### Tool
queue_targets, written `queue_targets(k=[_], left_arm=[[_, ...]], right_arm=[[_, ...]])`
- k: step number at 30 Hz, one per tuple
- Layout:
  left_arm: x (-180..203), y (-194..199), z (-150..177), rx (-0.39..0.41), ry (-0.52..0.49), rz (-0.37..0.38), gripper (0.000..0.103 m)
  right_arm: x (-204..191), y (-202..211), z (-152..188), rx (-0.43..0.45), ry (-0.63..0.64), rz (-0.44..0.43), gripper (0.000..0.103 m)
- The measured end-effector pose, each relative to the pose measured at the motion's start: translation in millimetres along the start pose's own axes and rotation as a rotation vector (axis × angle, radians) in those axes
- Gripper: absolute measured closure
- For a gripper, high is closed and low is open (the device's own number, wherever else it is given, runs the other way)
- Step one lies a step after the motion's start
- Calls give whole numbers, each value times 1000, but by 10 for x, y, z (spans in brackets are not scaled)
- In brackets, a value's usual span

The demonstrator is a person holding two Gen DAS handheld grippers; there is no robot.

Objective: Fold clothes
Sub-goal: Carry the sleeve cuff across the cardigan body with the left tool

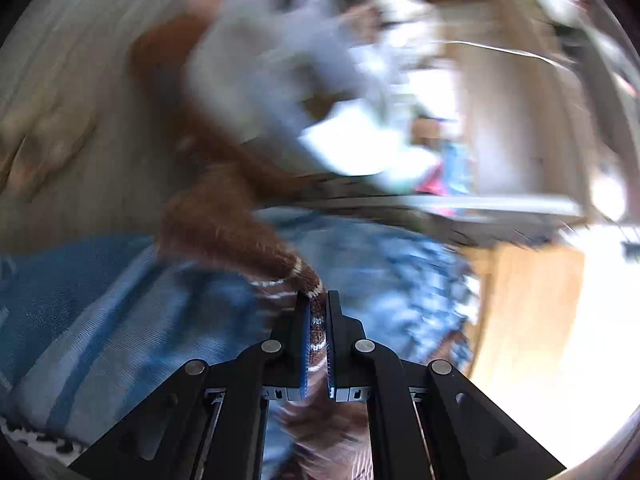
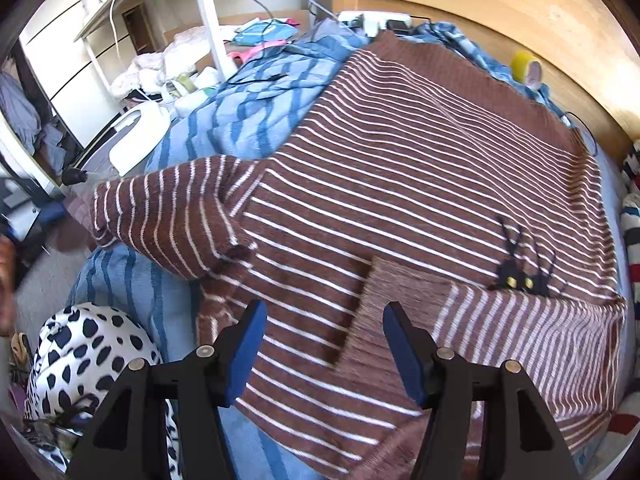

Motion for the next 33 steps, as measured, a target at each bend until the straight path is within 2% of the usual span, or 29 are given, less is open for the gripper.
queue_targets(k=[3,7,11,14,17,18,19,20,21,23,25,27,29,31,33], left_arm=[[677,229,381,-35,-215,102,97],[1445,298,1161,-194,-420,226,97],[1811,192,2215,-373,-589,286,97],[1683,-47,2998,-495,-693,231,97],[1240,-469,3672,-680,-748,53,94],[1047,-612,3859,-749,-752,-28,87],[894,-686,3968,-796,-733,-68,81],[755,-736,4049,-835,-705,-92,68],[660,-769,4084,-859,-675,-104,58],[634,-816,4046,-890,-610,-87,51],[714,-744,3948,-906,-564,-51,48],[783,-629,3681,-865,-545,-28,48],[772,-554,3334,-785,-534,-43,48],[684,-531,2973,-708,-501,-93,47],[500,-535,2636,-668,-422,-138,47]], right_arm=[[140,107,121,5,-34,4,38],[479,335,326,44,-128,50,38],[970,602,613,60,-252,119,38],[1365,784,884,57,-339,170,38],[1687,886,1168,43,-408,190,38],[1787,916,1259,40,-431,192,38],[1887,945,1351,37,-454,194,38],[1975,972,1434,33,-475,195,36],[2010,985,1479,30,-489,192,36],[2065,981,1538,20,-496,195,36],[2068,928,1530,6,-484,194,36],[2032,856,1471,-5,-463,182,36],[1975,788,1378,-4,-436,168,36],[1960,712,1292,-13,-408,169,36],[1974,636,1213,-30,-381,181,36]])
Point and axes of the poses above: each gripper's, at about its wrist camera, not at the fingertips, and y roughly against the way its jaws point, x to its right, z to its underside, the point moved 4 cm from there along -y, roughly the way its jaws point, and after that the axes turned 13 degrees about y, right-handed, at the moved point
